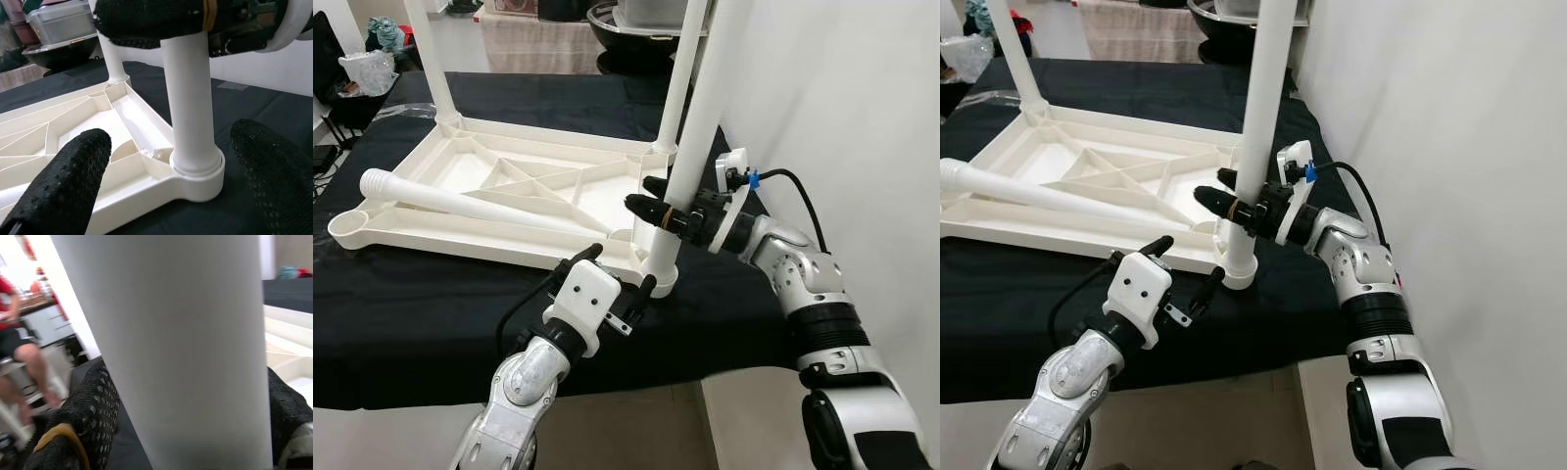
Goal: Building children table
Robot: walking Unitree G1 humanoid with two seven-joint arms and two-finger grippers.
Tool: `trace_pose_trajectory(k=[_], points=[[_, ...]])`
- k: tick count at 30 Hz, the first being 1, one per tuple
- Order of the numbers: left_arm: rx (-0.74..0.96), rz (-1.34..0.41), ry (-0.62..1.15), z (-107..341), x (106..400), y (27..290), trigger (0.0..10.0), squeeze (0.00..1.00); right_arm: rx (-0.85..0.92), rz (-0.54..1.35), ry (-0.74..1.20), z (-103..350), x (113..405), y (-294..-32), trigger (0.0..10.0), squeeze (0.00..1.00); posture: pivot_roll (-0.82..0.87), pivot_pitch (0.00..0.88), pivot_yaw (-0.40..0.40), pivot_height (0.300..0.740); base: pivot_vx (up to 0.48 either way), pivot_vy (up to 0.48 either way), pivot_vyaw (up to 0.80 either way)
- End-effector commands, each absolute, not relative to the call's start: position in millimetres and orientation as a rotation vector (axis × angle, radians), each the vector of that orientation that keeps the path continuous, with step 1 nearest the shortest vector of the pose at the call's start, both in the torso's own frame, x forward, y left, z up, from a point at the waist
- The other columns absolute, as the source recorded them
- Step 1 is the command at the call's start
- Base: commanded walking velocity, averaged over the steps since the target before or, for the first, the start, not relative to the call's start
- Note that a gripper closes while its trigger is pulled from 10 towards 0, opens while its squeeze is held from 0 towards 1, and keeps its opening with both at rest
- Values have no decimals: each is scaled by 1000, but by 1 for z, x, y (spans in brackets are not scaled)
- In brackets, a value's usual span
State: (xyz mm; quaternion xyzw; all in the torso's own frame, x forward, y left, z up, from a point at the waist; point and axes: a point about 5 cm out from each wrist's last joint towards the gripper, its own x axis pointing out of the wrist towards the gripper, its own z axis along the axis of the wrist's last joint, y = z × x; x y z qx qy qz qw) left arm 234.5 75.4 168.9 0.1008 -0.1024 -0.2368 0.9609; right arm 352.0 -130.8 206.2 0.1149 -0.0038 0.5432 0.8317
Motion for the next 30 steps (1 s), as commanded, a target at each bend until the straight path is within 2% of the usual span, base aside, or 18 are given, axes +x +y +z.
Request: trace_pose_trajectory(k=[1,2,7,13,14,16,17,18,21,22,24,27,30], points=[[196,-486,-194,167,236,74,10000,0,229,1258,5,208,350,-114,6980,0,39,72,-82,740,0,0,0],[196,-486,-194,168,236,74,10000,0,231,1279,7,208,350,-112,0,0,39,72,-82,740,0,0,0],[190,-489,-195,168,236,72,10000,0,183,1233,13,206,357,-101,0,0,31,84,-79,740,0,0,0],[185,-488,-194,168,237,71,10000,0,132,925,-19,212,379,-108,0,0,26,97,-81,740,0,0,0],[187,-488,-193,168,237,72,10000,0,95,791,28,209,387,-115,0,0,26,97,-81,740,0,0,0],[188,-488,-193,168,237,72,10000,0,87,762,41,208,388,-116,0,0,26,97,-81,740,0,0,0],[191,-488,-193,168,238,72,10000,0,45,515,80,206,399,-131,0,0,25,96,-87,740,0,0,0],[191,-488,-193,168,238,72,10000,0,45,515,80,206,399,-131,0,0,25,96,-87,740,0,0,0],[196,-487,-192,168,238,74,10000,0,-11,-75,134,202,406,-179,0,0,28,88,-89,740,0,0,0],[195,-485,-192,168,238,74,10000,0,-18,-188,135,201,404,-191,0,0,28,88,-89,740,0,0,0],[195,-485,-192,168,238,74,10000,0,-18,-188,135,201,404,-191,0,0,28,88,-89,740,0,0,0],[195,-485,-192,167,237,72,10000,0,-11,-472,121,200,393,-208,0,0,33,72,-92,740,0,0,0],[197,-486,-191,166,237,72,10000,0,13,-527,107,200,389,-206,0,0,34,67,-92,740,0,0,0]])
